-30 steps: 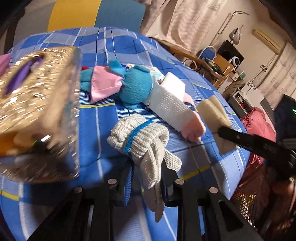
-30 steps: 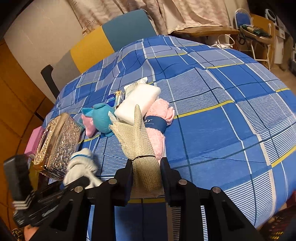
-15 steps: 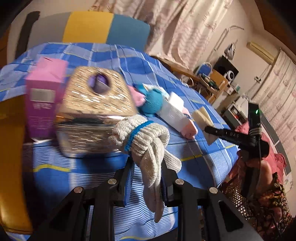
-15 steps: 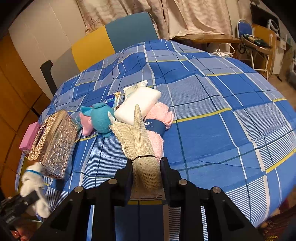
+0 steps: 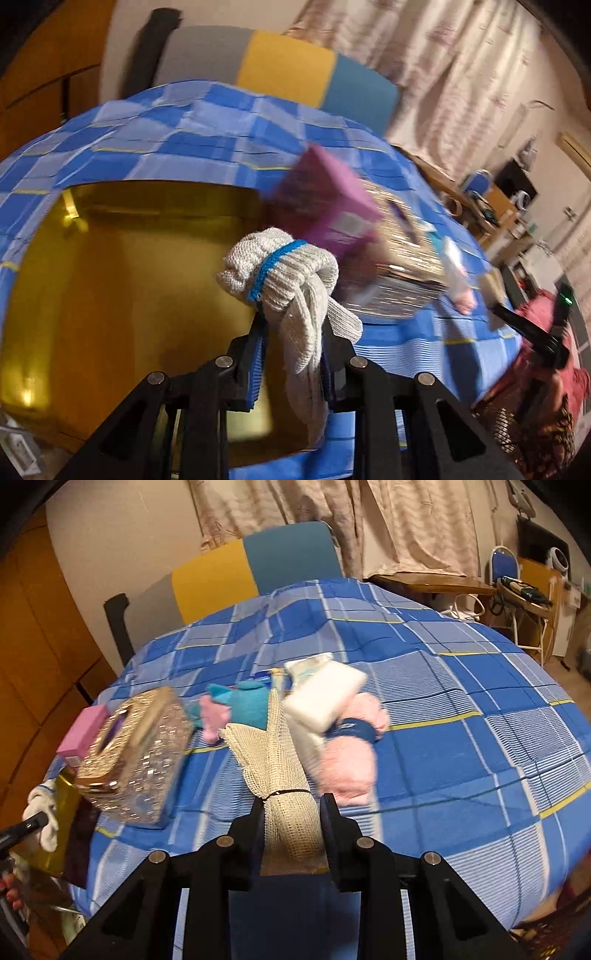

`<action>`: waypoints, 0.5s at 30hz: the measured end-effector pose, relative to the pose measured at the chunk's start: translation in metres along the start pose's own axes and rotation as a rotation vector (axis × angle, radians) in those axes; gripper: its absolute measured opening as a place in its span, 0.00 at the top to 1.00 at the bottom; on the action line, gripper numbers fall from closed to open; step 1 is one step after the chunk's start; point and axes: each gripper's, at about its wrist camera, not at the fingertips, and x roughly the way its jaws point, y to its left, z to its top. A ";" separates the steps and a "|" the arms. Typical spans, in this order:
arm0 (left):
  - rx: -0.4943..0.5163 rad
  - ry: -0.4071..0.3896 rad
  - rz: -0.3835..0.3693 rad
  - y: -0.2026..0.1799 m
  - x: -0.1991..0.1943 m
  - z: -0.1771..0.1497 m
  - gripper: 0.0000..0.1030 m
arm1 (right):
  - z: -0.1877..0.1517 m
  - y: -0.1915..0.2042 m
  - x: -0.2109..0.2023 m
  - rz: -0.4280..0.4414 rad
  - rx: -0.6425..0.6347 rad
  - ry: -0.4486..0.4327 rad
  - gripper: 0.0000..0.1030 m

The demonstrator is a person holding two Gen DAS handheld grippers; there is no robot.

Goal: Organize soft objects
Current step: 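Carry the white glove into the gold tray and open the left gripper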

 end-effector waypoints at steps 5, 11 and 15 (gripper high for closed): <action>-0.064 0.020 0.052 0.049 0.000 0.010 0.76 | -0.002 0.032 -0.013 0.055 -0.005 -0.006 0.72; -0.078 0.039 0.121 0.092 0.008 0.031 0.76 | -0.007 0.069 -0.029 0.118 -0.014 -0.027 0.72; -0.121 0.070 0.149 0.128 0.022 0.047 0.76 | -0.010 0.095 -0.040 0.156 -0.027 -0.038 0.72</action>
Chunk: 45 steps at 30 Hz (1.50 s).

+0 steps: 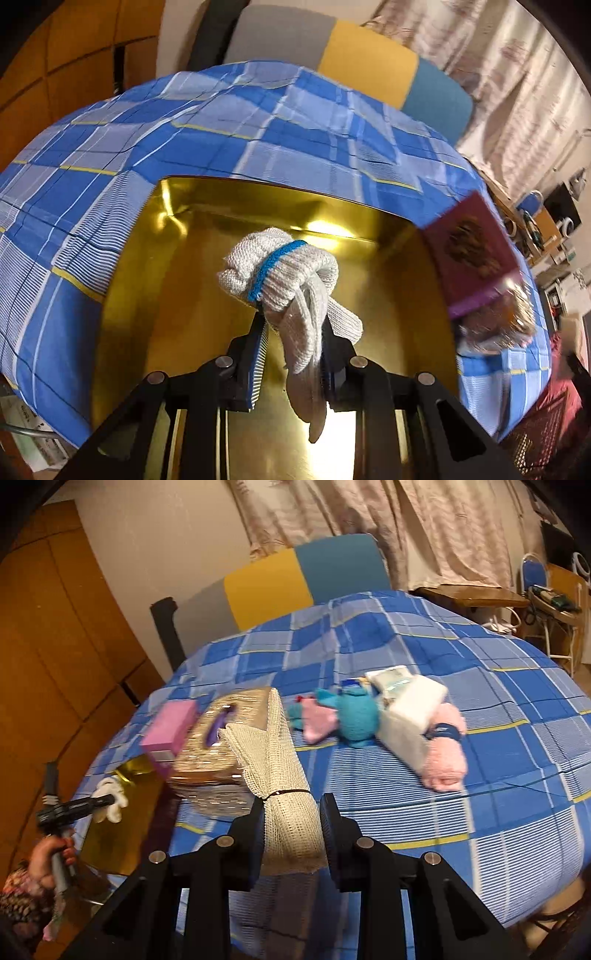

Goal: Organize soft objects
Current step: 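Carry the white glove into the gold tray and open the left gripper, then lower the beige mesh glove into the gold tray and open the right gripper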

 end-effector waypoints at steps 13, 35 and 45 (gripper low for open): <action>-0.178 0.018 0.120 0.052 0.039 0.032 0.56 | -0.008 0.087 -0.001 0.138 -0.086 0.006 0.72; -0.216 -0.224 0.035 0.033 -0.061 -0.048 0.43 | -0.019 0.203 0.095 0.289 -0.263 0.196 0.72; -0.228 -0.236 0.107 0.034 -0.077 -0.078 0.43 | -0.014 0.273 0.169 0.285 -0.345 0.264 0.72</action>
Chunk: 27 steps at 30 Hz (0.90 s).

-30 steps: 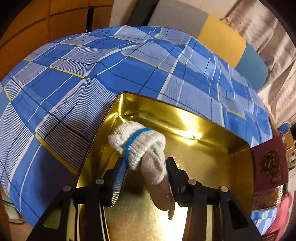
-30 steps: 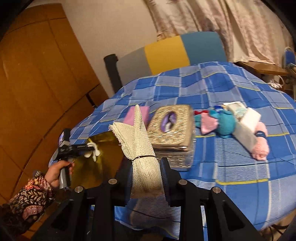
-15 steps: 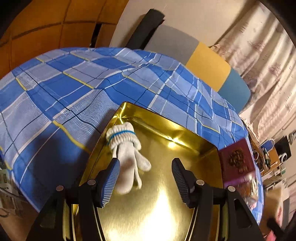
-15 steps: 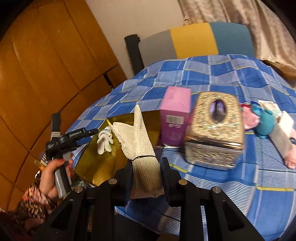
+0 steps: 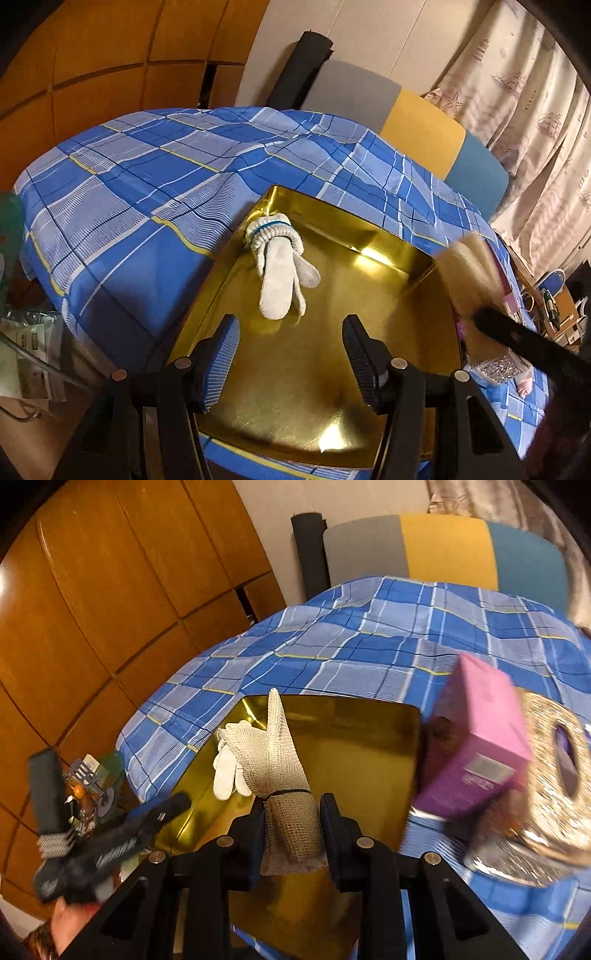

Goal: Organize soft objects
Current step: 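Lower the beige mesh glove into the gold tray and open the right gripper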

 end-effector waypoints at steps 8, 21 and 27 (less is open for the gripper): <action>-0.014 -0.029 0.024 0.004 -0.008 -0.006 0.43 | 0.032 0.009 0.070 -0.010 -0.013 0.106 0.72; -0.062 -0.031 0.039 0.020 -0.004 -0.003 0.43 | 0.053 0.024 0.146 -0.120 -0.045 0.144 0.60; -0.062 -0.017 0.034 0.019 -0.001 -0.004 0.43 | 0.050 0.023 0.133 -0.128 -0.050 0.110 0.52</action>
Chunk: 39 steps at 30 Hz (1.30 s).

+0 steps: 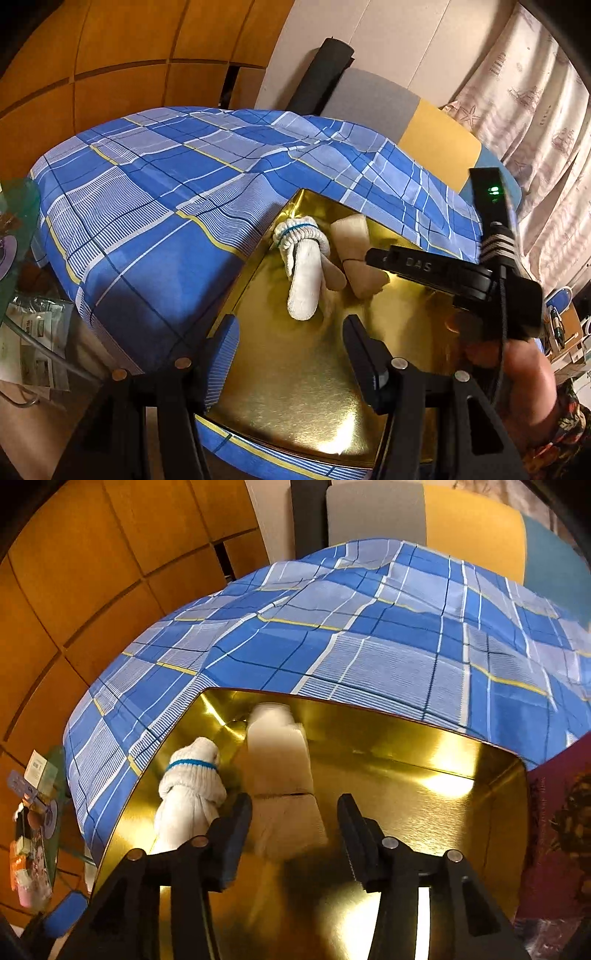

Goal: Organize soft objects
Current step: 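Lower the beige mesh glove into the gold tray and open the right gripper, then move the right gripper to the pink washcloth with navy band and grasp it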

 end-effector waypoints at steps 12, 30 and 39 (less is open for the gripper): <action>0.030 0.012 -0.021 -0.011 0.001 -0.007 0.43 | -0.022 0.011 -0.058 0.052 -0.035 -0.063 0.50; 0.238 0.041 -0.178 -0.072 -0.006 -0.040 0.40 | -0.114 -0.086 -0.210 -0.096 0.060 -0.216 0.43; 0.346 0.131 -0.383 -0.124 -0.017 -0.080 0.40 | -0.186 -0.205 -0.248 -0.251 0.342 -0.174 0.41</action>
